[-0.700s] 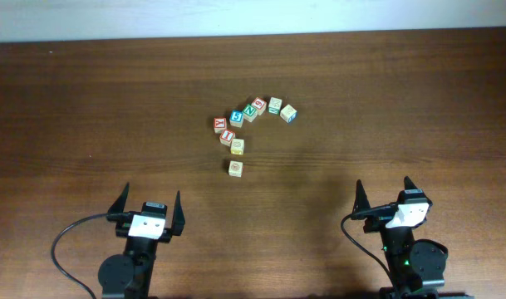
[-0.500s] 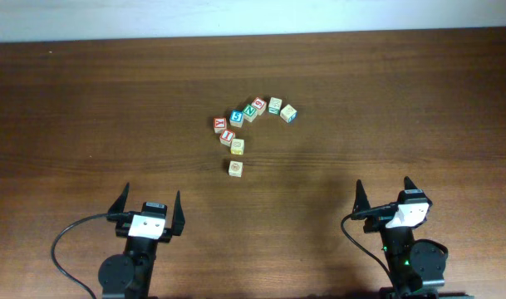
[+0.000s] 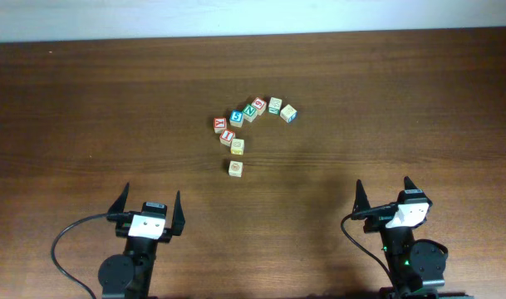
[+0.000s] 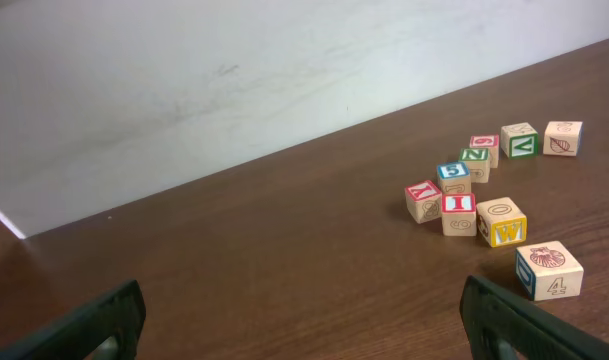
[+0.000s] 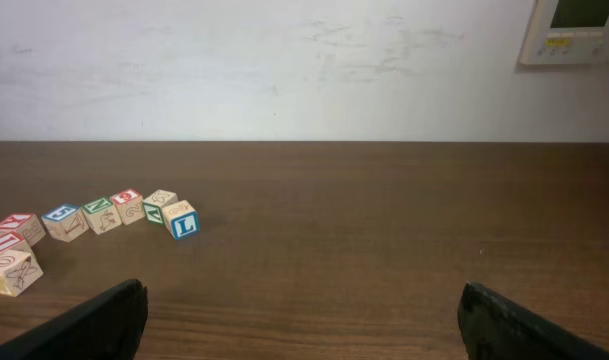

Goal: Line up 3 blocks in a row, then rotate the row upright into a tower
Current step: 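Raise both arms from rest and move the right gripper toward the blocks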

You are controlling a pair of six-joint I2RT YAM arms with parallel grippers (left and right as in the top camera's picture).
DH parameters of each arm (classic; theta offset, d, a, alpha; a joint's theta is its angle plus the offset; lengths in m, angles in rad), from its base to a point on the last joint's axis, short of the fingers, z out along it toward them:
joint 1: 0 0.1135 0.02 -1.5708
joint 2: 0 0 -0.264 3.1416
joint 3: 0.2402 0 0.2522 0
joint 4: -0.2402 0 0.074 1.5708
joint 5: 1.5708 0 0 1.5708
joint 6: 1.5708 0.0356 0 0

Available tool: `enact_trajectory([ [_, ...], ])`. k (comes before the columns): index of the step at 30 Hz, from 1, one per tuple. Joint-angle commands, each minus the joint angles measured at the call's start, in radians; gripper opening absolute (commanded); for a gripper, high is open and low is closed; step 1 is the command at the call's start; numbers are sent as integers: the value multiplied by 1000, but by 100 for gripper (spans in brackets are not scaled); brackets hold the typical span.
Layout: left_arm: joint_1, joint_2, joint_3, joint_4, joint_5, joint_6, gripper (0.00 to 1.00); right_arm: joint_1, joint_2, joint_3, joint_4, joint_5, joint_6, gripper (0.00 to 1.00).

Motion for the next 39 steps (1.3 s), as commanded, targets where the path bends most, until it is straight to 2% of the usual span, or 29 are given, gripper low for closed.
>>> enact_trajectory([
  [1, -1, -6, -3, -5, -8, 9, 99, -6, -6, -7, -3, -2, 5, 99],
  [25, -1, -6, -3, -5, -8, 9, 99, -6, -6, -7, -4, 28, 8, 99],
  [29, 1, -6, -3, -10, -60, 12, 99, -6, -6, -7, 5, -67, 12, 99],
  [31, 1, -6, -3, -5, -8, -41, 99, -6, -6, -3, 27, -122, 11, 99],
  [34, 2, 5, 14, 16, 12, -193, 99, -6, 14, 58, 27, -190, 27, 99],
  [37, 2, 84, 83, 14, 15, -229, 99, -6, 98, 159, 26, -238, 38, 99],
  [39, 2, 191, 206, 12, 16, -229, 99, -6, 226, 282, 11, -309, 39, 98],
])
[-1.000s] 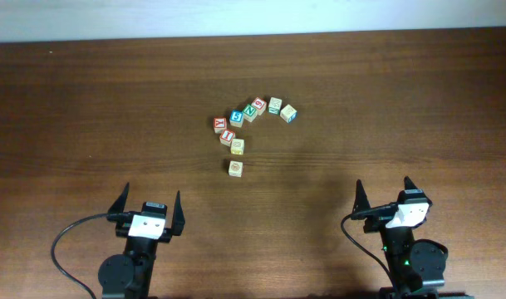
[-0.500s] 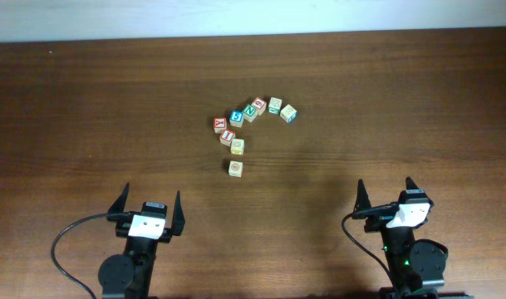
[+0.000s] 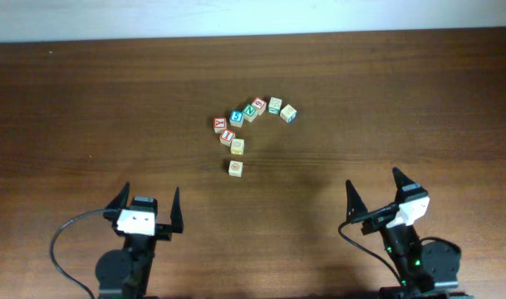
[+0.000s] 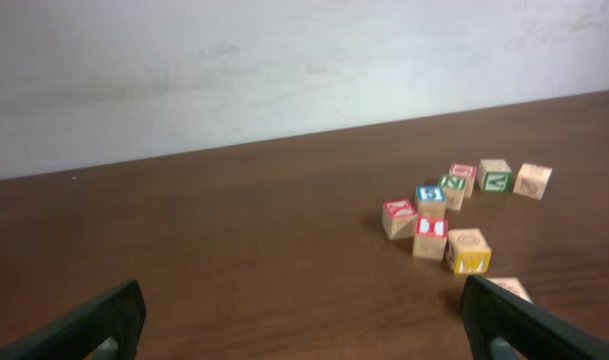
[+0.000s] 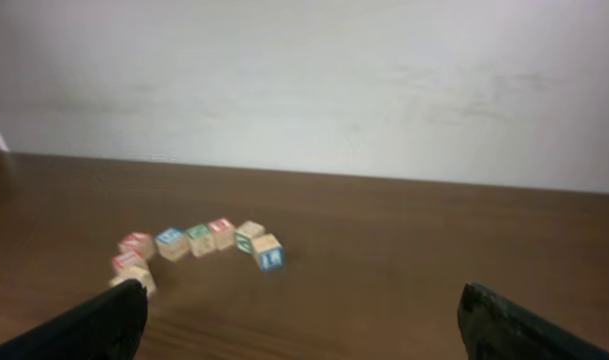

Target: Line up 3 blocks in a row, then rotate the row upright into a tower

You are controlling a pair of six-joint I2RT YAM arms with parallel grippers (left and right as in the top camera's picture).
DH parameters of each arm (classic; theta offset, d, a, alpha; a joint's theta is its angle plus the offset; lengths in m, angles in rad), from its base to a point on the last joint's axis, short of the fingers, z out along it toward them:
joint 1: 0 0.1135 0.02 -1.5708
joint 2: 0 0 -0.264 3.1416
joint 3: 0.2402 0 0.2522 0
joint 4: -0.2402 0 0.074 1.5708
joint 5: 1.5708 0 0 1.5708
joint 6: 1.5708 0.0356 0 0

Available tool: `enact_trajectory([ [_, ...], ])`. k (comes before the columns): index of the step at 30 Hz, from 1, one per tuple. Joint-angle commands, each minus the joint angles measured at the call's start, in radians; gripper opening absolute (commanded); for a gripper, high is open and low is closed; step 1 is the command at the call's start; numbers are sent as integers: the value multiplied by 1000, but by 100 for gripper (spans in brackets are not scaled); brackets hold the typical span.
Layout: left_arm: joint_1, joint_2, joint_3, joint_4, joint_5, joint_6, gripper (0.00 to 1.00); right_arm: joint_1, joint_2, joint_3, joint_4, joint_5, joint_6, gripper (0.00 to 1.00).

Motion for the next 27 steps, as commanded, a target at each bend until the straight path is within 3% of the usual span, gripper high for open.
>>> enact_trajectory([
  [1, 2, 133, 189, 4, 14, -33, 99, -6, 148, 182, -21, -106, 11, 99],
  [4, 2, 380, 433, -46, 59, -33, 99, -6, 332, 436, -127, -113, 10, 99],
  [6, 2, 679, 724, -257, 114, -33, 99, -6, 502, 668, -318, -117, 11, 98],
  [8, 2, 835, 895, -391, 154, -33, 99, -6, 597, 790, -444, -117, 10, 98],
  [12, 2, 1261, 1378, -816, 240, -18, 99, -6, 840, 1052, -737, -117, 10, 98],
  [14, 2, 1410, 1513, -955, 244, -18, 99, -6, 978, 1148, -862, -118, 10, 98],
  [17, 2, 1476, 1514, -962, 247, -18, 99, -5, 1098, 1161, -841, -153, 12, 98],
  [19, 1, 1507, 1514, -963, 256, -18, 99, 3, 1228, 1160, -816, -365, -6, 97],
  [20, 2, 1508, 1514, -960, 220, -16, 99, 48, 1302, 1160, -779, -392, 21, 84],
  [22, 37, 1507, 1521, -928, 92, -30, 99, 164, 1420, 1160, -699, -303, 184, 78],
  [25, 167, 1514, 1520, -945, -74, -336, 99, 373, 1590, 1160, -551, -77, 452, 74],
  [27, 239, 1531, 1520, -947, -88, -432, 99, 485, 1687, 1160, -462, 45, 583, 74],
])
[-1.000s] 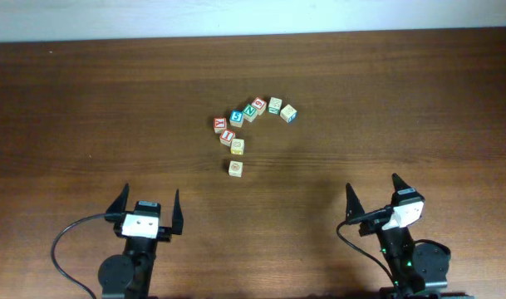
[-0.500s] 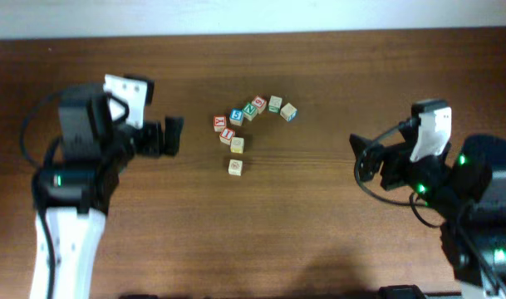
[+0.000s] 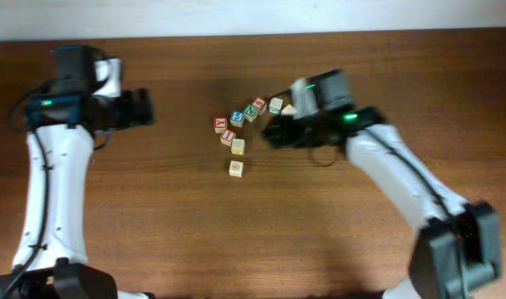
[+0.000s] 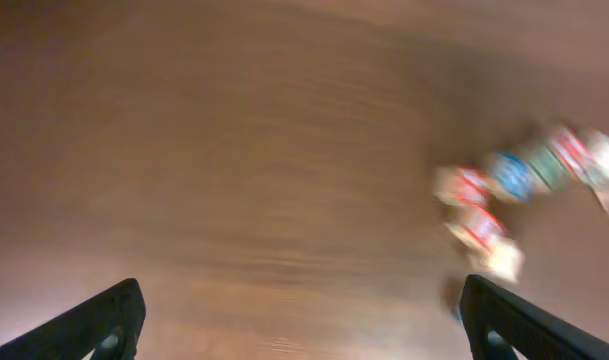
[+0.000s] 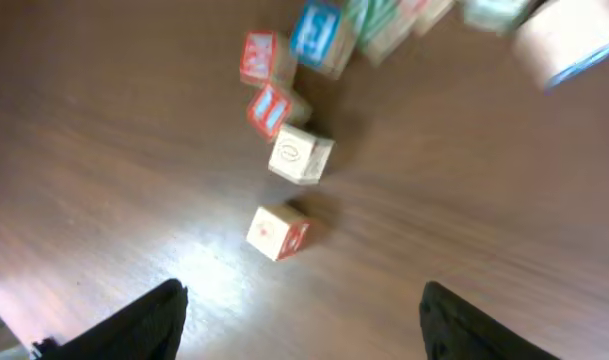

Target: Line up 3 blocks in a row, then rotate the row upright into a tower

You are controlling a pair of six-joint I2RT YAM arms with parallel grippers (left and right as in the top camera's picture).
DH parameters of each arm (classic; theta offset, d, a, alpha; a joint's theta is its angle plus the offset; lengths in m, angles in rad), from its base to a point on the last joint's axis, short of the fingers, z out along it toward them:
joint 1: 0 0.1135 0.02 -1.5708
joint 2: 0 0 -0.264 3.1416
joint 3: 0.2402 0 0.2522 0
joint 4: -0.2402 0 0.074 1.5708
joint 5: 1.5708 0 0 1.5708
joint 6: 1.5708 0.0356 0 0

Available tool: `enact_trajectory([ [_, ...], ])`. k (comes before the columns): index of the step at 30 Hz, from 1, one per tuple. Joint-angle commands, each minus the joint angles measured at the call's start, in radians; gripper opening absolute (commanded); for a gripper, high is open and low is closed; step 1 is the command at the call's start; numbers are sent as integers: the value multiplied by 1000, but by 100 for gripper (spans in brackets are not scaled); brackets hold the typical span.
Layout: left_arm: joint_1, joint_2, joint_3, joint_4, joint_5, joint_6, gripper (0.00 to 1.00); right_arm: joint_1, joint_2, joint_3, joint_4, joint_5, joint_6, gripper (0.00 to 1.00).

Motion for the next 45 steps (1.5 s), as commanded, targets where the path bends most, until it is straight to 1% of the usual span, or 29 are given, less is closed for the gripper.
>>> enact_trajectory([
  [1, 87, 36, 22, -7, -91, -197, 99, 129, 103, 13, 97, 211, 243, 75],
  [3, 91, 55, 22, -10, -92, -197, 99, 198, 172, 13, 149, 298, 285, 74],
  [4, 91, 63, 22, -10, -91, -197, 99, 219, 192, 13, 172, 327, 285, 74],
  [5, 91, 69, 22, -11, -91, -197, 99, 244, 211, 13, 196, 366, 285, 70],
  [7, 91, 73, 22, -15, -91, -197, 99, 279, 240, 13, 220, 422, 311, 68],
  [9, 92, 73, 22, -15, -91, -197, 99, 300, 267, 13, 217, 426, 311, 66],
  [11, 91, 73, 22, -14, -91, -197, 99, 308, 287, 13, 215, 425, 311, 61],
  [13, 92, 73, 22, -15, -91, -197, 99, 319, 318, 13, 216, 422, 311, 60],
  [15, 92, 73, 22, -14, -91, -197, 99, 322, 319, 13, 199, 422, 309, 58],
  [16, 92, 73, 22, -15, -91, -197, 99, 319, 319, 13, 185, 424, 309, 55],
  [17, 92, 73, 22, -15, -91, -197, 99, 312, 318, 13, 170, 425, 302, 47],
  [19, 92, 73, 22, -15, -91, -197, 99, 289, 298, 16, 120, 422, 301, 40],
  [21, 92, 73, 22, -15, -91, -197, 99, 270, 272, 22, 72, 422, 298, 40],
  [24, 92, 73, 22, -15, -91, -197, 99, 225, 243, 55, -19, 426, 244, 33],
  [25, 92, 73, 22, -15, -91, -197, 99, 202, 241, 68, -48, 426, 226, 32],
  [29, 91, 73, 22, -15, -91, -197, 99, 106, 241, 72, -74, 460, 217, 32],
  [31, 92, 73, 22, -15, -91, -197, 99, 69, 243, 71, -100, 460, 168, 32],
  [36, 92, 73, 22, -15, -91, -197, 99, 64, 273, 69, -81, 505, 91, 33],
  [37, 92, 73, 22, -15, -91, -197, 99, 64, 274, 69, -81, 505, 91, 37],
  [38, 92, 73, 22, -15, -91, -197, 99, 64, 274, 69, -81, 505, 91, 43],
  [40, 92, 73, 22, -15, -91, -197, 99, 64, 274, 69, -82, 505, 91, 47],
  [42, 92, 73, 22, -15, -91, -197, 99, 64, 274, 70, -80, 505, 84, 48],
  [44, 92, 73, 22, -15, -91, -197, 99, 56, 259, 136, -119, 496, 2, 52],
  [45, 92, 73, 22, -15, -91, -197, 99, 56, 254, 210, -171, 493, -31, 53],
])
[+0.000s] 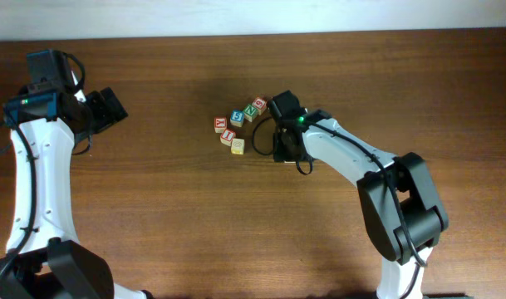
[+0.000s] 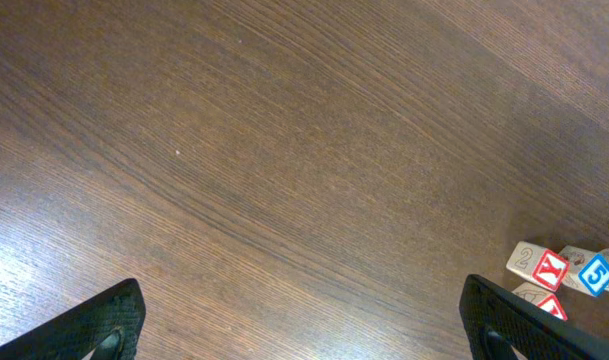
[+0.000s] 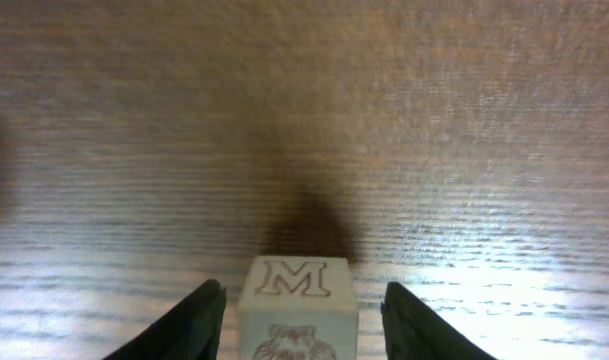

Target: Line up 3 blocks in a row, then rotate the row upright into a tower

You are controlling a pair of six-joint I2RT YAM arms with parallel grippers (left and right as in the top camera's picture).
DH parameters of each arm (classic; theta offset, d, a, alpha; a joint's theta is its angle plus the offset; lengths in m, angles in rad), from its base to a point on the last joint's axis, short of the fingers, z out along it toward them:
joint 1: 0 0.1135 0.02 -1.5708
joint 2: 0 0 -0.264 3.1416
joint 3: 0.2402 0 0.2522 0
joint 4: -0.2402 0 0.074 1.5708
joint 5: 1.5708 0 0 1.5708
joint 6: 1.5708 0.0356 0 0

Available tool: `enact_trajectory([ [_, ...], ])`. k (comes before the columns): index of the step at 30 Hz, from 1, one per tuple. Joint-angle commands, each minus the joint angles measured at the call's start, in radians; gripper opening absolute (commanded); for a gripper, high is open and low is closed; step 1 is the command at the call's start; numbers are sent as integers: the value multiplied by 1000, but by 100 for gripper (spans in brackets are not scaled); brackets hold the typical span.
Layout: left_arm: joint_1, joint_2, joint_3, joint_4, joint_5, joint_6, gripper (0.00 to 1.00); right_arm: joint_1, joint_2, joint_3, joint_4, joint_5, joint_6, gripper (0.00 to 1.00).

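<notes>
A cluster of wooden letter blocks lies mid-table: red X [image 1: 220,124], red I [image 1: 228,134], yellow O [image 1: 238,146], blue 5 [image 1: 237,117], green N [image 1: 250,110]. My right gripper [image 1: 284,143] hangs low just right of them and hides what is under it. In the right wrist view a cream block [image 3: 299,300] with an M on top and a shell on its near face sits between my right fingers [image 3: 202,318], with a small gap on each side. My left gripper [image 1: 109,106] is open at the far left, apart from the blocks. The left wrist view shows the red block [image 2: 544,268] and blue 5 [image 2: 596,275] at its right edge.
The dark wooden table [image 1: 153,216] runs out to a pale wall strip along the far edge [image 1: 236,17]. My right arm [image 1: 352,158] lies across the table from the right and covers the right end of the block row.
My right gripper has dropped low beside the cluster and now straddles an M block. The lone block in front of the cluster is gone from its spot. My left gripper has shifted slightly left.
Both arms first rested at the near edge with open grippers, the blocks untouched. Then both were out over the table, the left one far left, the right one above the cluster. Now the right gripper straddles one block and the lone front block has left its place.
</notes>
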Motion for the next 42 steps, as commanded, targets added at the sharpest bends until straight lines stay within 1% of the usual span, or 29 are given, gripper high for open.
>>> enact_trajectory([
  [1, 0, 9, 19, -2, -10, -14, 99, 0, -21, 215, -101, -17, -115, 54],
  [2, 0, 9, 19, -2, -10, -14, 99, 35, -21, 303, -80, -83, -84, 57],
  [6, 0, 9, 19, -2, -10, -14, 99, 108, 33, 301, -3, -86, 31, 58],
  [9, 0, 9, 19, -2, -10, -14, 99, 162, 105, 301, 45, -51, 76, 59],
  [14, 0, 9, 19, -2, -10, -14, 99, 181, 186, 301, 54, -53, 77, 59],
  [17, 0, 9, 19, -2, -10, -14, 99, 187, 198, 300, 60, -51, 76, 58],
  [20, 0, 9, 19, -2, -10, -14, 99, 187, 201, 300, 63, -51, 72, 53],
  [24, 0, 9, 19, -2, -10, -14, 99, 187, 230, 300, 64, -51, 72, 51],
  [27, 0, 9, 19, -2, -10, -14, 99, 187, 232, 300, 50, -50, 72, 43],
  [30, 0, 9, 19, -2, -10, -14, 99, 187, 232, 300, 32, -51, 72, 41],
  [36, 0, 9, 19, -2, -10, -14, 99, 187, 238, 301, 25, -32, 72, 41],
  [38, 0, 9, 19, -2, -10, -14, 99, 180, 232, 309, 24, -33, 72, 36],
  [40, 0, 9, 19, -2, -10, -14, 99, 174, 203, 323, -2, -33, 68, 28],
  [41, 0, 9, 19, -2, -10, -14, 99, 173, 190, 331, -19, -33, 63, 25],
  [42, 0, 9, 19, -2, -10, -14, 99, 172, 162, 349, -66, -32, 61, 25],
])
